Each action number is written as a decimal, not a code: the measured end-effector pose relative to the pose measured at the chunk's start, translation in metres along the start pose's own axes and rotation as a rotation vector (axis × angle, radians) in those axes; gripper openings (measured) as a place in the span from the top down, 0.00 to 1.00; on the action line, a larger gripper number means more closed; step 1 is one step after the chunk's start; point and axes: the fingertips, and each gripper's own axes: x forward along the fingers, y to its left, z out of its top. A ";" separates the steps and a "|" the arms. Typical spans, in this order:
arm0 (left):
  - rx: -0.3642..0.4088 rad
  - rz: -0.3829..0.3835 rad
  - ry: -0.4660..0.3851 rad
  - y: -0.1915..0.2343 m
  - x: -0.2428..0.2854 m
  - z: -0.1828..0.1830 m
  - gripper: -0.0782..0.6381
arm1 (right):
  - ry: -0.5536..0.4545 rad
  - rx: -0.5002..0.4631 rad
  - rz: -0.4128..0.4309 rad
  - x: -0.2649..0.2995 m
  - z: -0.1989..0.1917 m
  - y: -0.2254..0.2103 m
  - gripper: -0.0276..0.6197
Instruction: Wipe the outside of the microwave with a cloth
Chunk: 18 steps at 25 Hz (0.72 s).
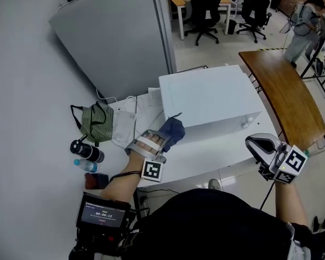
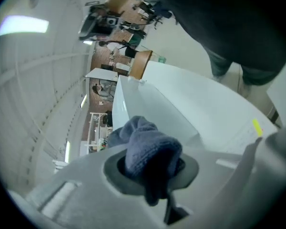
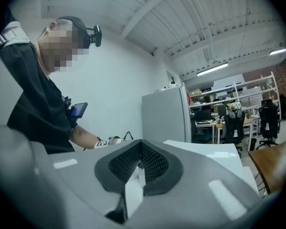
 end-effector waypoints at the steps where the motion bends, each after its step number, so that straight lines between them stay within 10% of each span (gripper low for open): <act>1: 0.061 0.044 0.012 0.004 0.005 0.003 0.81 | 0.003 -0.004 -0.009 -0.001 0.001 0.001 0.95; 9: 0.191 0.000 -0.018 0.031 0.067 0.081 0.81 | -0.026 0.002 -0.091 -0.078 0.008 -0.039 0.95; 18: 0.212 -0.127 -0.052 0.089 0.185 0.247 0.81 | -0.065 0.072 -0.229 -0.256 -0.006 -0.156 0.95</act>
